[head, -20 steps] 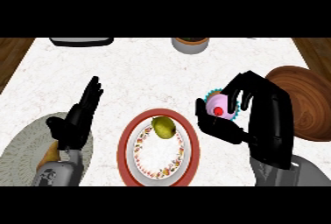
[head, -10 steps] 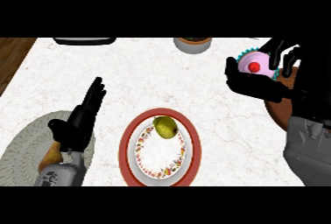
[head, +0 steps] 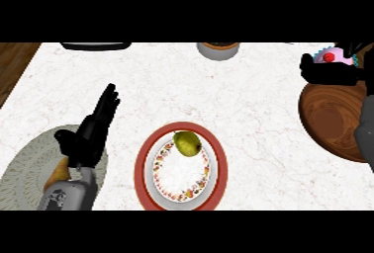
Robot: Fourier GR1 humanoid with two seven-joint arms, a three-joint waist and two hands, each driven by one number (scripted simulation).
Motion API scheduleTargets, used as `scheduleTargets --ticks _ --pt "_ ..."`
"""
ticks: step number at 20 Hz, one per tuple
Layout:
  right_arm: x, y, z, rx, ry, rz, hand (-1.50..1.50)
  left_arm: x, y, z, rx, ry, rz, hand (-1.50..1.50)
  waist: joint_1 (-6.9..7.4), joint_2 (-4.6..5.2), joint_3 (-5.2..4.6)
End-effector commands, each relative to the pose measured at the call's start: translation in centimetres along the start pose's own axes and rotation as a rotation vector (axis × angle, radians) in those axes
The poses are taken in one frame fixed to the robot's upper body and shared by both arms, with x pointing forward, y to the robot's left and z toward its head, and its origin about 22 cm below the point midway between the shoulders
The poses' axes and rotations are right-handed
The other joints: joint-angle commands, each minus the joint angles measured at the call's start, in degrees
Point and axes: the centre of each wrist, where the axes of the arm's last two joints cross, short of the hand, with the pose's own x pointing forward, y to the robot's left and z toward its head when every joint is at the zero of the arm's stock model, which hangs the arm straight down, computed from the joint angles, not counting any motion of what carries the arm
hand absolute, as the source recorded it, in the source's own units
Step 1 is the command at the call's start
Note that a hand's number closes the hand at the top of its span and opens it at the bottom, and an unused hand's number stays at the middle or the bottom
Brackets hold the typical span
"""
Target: Pick the cupcake from the plate and place it in the bowl
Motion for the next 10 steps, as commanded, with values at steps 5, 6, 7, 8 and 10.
scheduleTargets --ticks 5,6,7,8,10 --pt "-8.1 1.8 -2.9 -0.013 0.077 0.127 1.5 -1.0 -0.6 0.8 -0.004 -0.009 -0.003 0.0 -0.07 -0.07 0.04" --pt "-8.9 2.8 -2.7 -0.02 0.089 0.135 1.5 -0.7 -0.3 0.9 0.007 0.01 0.009 0.0 0.04 -0.07 0.04" --pt "-8.5 3.5 -3.7 -0.042 0.081 0.145 1.5 0.3 -1.4 0.1 0.007 -0.007 -0.001 0.0 0.2 -0.02 0.04" --pt "-11.0 0.9 -4.3 -0.014 0.101 0.158 1.5 -0.9 -0.7 1.1 -0.008 0.011 -0.01 0.0 -0.11 -0.1 0.04" --pt "-13.7 3.6 -4.0 0.001 0.111 0.206 1.5 -0.6 1.1 0.6 0.003 -0.003 0.004 0.0 0.21 0.03 0.04"
